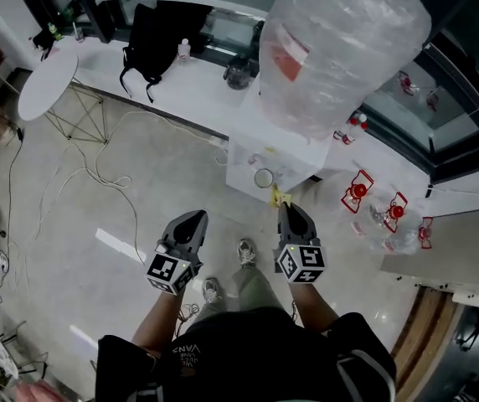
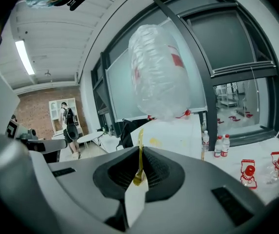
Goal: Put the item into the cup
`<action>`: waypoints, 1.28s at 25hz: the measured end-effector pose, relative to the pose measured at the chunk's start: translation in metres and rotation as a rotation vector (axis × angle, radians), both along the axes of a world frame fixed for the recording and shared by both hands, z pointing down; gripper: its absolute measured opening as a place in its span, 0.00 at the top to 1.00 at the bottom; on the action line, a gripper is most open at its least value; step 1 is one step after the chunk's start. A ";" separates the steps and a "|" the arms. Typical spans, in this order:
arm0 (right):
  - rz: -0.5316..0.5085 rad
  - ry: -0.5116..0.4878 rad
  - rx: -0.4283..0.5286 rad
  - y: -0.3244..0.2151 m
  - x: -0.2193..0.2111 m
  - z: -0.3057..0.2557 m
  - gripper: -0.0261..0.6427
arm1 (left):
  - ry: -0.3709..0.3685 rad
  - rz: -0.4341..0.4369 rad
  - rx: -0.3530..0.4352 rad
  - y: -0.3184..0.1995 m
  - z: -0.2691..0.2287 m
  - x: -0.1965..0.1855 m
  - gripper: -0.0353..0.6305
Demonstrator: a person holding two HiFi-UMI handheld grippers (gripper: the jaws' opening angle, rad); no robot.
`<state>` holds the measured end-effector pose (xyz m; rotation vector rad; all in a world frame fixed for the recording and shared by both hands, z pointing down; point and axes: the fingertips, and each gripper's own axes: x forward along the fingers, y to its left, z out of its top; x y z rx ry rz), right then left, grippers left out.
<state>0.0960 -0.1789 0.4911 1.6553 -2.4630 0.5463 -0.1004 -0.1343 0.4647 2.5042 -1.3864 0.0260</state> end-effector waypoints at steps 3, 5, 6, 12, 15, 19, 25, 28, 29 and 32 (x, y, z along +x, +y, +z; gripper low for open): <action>-0.007 0.018 -0.016 -0.018 -0.004 0.020 0.88 | 0.011 -0.016 -0.021 -0.016 0.015 -0.003 0.92; -0.013 0.031 -0.033 -0.028 -0.006 0.035 0.88 | 0.015 -0.026 -0.040 -0.022 0.024 -0.003 0.92; -0.017 0.039 -0.041 -0.033 -0.007 0.042 0.89 | 0.016 -0.031 -0.050 -0.024 0.029 -0.003 0.92; -0.032 0.076 -0.075 -0.070 -0.009 0.083 0.88 | 0.006 -0.047 -0.095 -0.043 0.059 -0.006 0.92; -0.029 0.090 -0.091 -0.086 -0.012 0.105 0.88 | 0.000 -0.052 -0.100 -0.054 0.068 -0.008 0.92; -0.012 0.106 -0.118 -0.107 -0.010 0.137 0.89 | 0.000 -0.056 -0.112 -0.068 0.074 -0.005 0.92; 0.018 0.132 -0.192 -0.128 -0.010 0.196 0.88 | -0.006 -0.051 -0.150 -0.077 0.097 -0.002 0.92; 0.028 0.160 -0.209 -0.137 -0.008 0.223 0.88 | -0.011 -0.046 -0.173 -0.077 0.115 -0.001 0.92; 0.032 0.170 -0.212 -0.140 -0.008 0.231 0.89 | -0.001 -0.053 -0.182 -0.079 0.119 0.000 0.92; 0.040 0.197 -0.225 -0.150 -0.008 0.255 0.88 | 0.021 -0.067 -0.202 -0.085 0.126 0.001 0.92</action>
